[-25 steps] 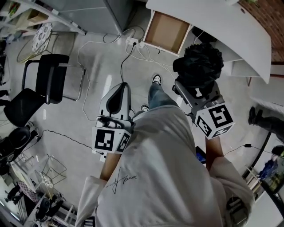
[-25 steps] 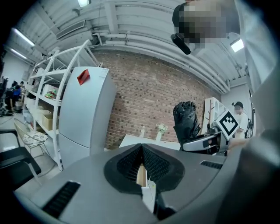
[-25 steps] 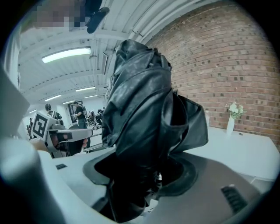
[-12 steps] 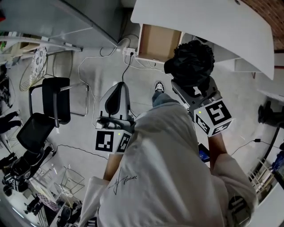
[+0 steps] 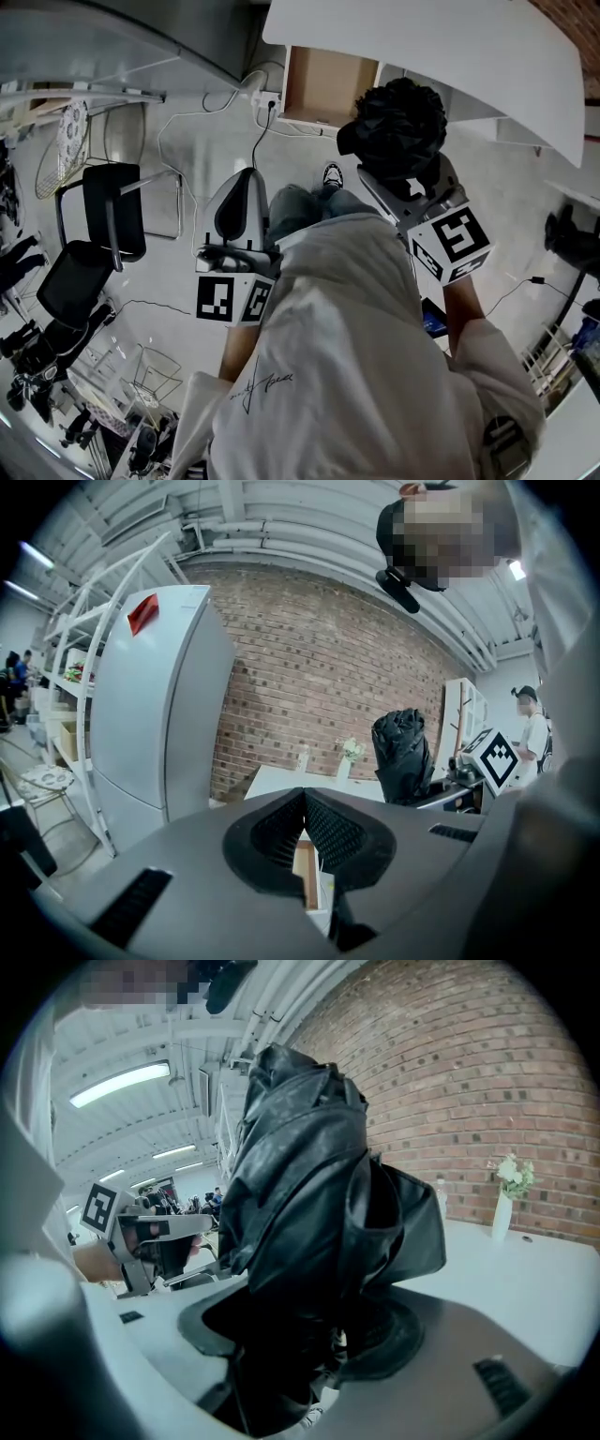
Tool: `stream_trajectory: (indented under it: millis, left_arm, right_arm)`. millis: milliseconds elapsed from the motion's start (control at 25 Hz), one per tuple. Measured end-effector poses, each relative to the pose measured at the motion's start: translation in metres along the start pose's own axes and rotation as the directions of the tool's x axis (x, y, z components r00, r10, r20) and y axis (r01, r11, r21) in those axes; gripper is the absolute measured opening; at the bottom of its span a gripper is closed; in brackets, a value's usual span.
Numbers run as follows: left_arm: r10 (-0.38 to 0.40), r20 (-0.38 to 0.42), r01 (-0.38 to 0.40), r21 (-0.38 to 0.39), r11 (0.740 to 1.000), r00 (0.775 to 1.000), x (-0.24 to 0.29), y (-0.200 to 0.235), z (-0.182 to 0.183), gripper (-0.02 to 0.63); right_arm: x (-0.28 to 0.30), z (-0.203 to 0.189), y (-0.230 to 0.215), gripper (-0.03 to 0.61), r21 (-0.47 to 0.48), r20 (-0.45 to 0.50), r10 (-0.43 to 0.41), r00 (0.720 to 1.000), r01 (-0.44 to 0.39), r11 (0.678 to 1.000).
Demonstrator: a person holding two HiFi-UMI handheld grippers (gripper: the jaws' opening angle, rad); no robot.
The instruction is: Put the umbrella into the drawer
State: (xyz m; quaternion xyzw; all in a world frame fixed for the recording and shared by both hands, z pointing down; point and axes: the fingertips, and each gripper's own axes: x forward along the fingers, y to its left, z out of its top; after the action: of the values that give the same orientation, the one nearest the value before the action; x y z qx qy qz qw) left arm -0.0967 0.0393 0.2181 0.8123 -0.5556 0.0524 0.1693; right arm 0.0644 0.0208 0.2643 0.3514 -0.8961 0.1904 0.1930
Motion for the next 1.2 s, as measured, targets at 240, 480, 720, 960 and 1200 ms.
stream_trajectory:
  millis: [240, 480, 720, 960, 1200]
  left_arm:
    - [0.011, -0.045, -0.012, -0.018, 1.0, 0.999, 0.004, 0.013, -0.008, 0.009]
    - [-0.016, -0.088, 0.013, -0.032, 0.999, 0.996, 0.022, 0.013, -0.019, 0.009]
    - [-0.019, -0.112, 0.013, -0.052, 0.999, 0.994, 0.035, 0.04, -0.027, 0.009]
    - [-0.038, -0.148, 0.029, -0.06, 0.998, 0.988, 0.045, 0.058, -0.037, 0.009]
    - [-0.056, -0.182, 0.044, -0.072, 0.996, 0.982, 0.059, 0.086, -0.046, 0.009]
  right_arm:
    - [0.01, -0.008, -0.002, 0.274, 0.006, -0.033, 0.033, 0.999, -0.033, 0.999]
    - [0.021, -0.019, -0.013, 0.275, 0.032, -0.059, 0.055, 0.997, -0.053, 0.998]
    - [0.053, -0.028, -0.018, 0.274, 0.016, -0.104, 0.054, 0.993, -0.052, 0.999]
    - [0.078, -0.04, -0.019, 0.275, 0.043, -0.141, 0.049, 0.989, -0.044, 0.998]
    - [0.112, -0.053, -0.019, 0.274, 0.045, -0.184, 0.045, 0.982, -0.037, 0.998]
